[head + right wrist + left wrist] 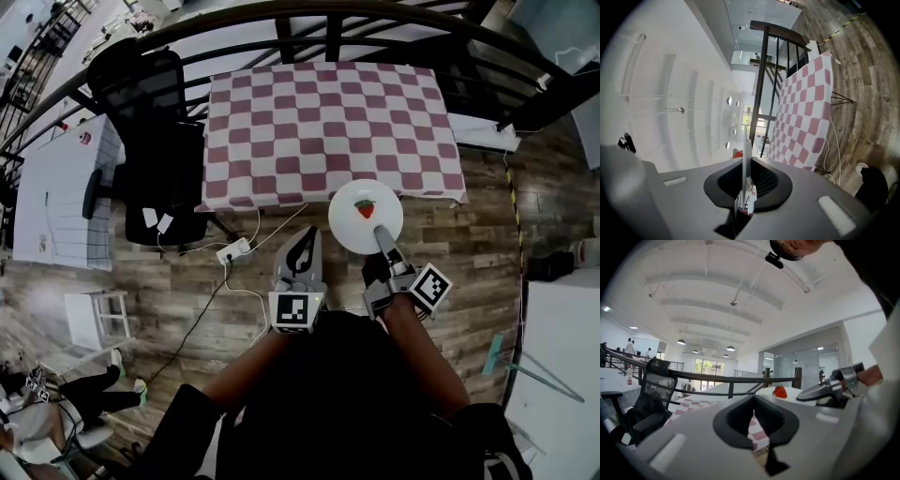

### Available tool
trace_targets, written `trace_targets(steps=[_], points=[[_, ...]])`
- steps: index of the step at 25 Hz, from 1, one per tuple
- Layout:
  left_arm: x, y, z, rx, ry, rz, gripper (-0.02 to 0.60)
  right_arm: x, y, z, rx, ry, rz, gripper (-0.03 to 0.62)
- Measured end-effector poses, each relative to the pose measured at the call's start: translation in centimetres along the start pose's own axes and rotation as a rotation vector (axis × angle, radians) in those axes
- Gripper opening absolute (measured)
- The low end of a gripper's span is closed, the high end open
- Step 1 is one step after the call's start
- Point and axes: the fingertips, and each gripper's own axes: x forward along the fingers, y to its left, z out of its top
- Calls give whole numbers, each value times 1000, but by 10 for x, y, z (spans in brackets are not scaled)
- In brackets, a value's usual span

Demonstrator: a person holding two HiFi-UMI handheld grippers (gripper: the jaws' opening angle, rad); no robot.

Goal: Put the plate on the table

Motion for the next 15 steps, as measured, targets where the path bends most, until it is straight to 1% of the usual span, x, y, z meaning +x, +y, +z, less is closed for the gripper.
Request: trace_targets(steps=[4,10,12,15], points=[[27,19,5,1,19,-21,9,39,7,2,-18,10,-20,17],[62,59,19,27,0,-56,9,87,11,2,-30,12,-21,17],[73,70,24,35,-21,-69,9,100,8,2,-21,4,-43,17],[83,77,30,9,-33,-88,9,108,3,7,-14,-15,-80,17]])
